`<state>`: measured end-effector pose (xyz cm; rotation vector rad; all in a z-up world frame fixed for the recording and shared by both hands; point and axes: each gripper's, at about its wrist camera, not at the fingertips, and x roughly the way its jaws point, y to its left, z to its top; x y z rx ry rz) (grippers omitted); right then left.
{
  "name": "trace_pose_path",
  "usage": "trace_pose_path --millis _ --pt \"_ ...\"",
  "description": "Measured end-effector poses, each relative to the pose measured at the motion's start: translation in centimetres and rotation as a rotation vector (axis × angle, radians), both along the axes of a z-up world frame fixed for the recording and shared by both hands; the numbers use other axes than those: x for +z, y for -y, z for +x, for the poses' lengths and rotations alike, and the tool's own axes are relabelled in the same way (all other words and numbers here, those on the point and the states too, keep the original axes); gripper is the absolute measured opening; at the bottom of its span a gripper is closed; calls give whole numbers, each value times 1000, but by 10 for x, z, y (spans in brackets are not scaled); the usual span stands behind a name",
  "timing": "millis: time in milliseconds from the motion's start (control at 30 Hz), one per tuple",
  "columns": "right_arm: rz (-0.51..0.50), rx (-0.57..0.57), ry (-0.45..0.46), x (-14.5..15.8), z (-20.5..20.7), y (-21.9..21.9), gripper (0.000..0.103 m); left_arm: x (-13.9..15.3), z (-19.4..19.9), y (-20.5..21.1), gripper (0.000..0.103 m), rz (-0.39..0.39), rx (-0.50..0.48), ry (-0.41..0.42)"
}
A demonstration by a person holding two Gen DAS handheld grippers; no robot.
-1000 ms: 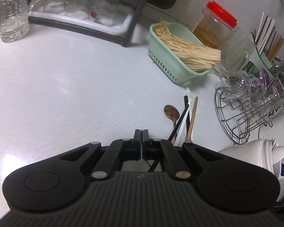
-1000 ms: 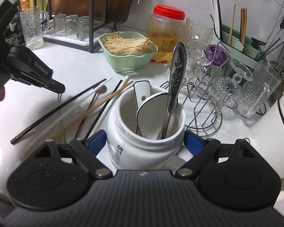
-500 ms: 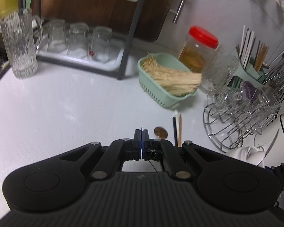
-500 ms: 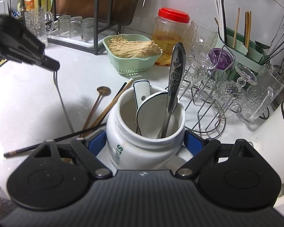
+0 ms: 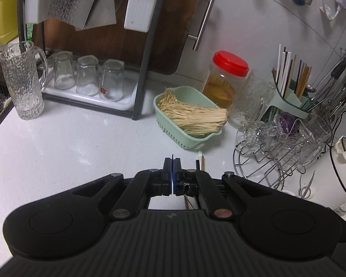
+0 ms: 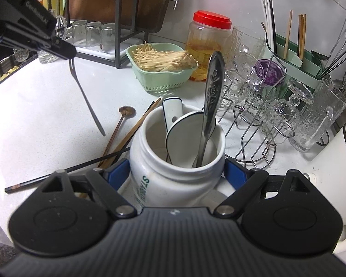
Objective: Organize utensils
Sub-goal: 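Lift the metal fork with the left tool up off the counter, then carry the metal fork over the mug and lower it in with the left tool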
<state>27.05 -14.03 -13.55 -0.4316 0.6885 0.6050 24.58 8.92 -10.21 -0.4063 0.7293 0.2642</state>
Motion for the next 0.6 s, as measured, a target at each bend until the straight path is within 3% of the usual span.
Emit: trace_pose_path --millis 600 --pt "13 -7 17 -1 -3 -1 90 41 -5 11 1 -37 -61 101"
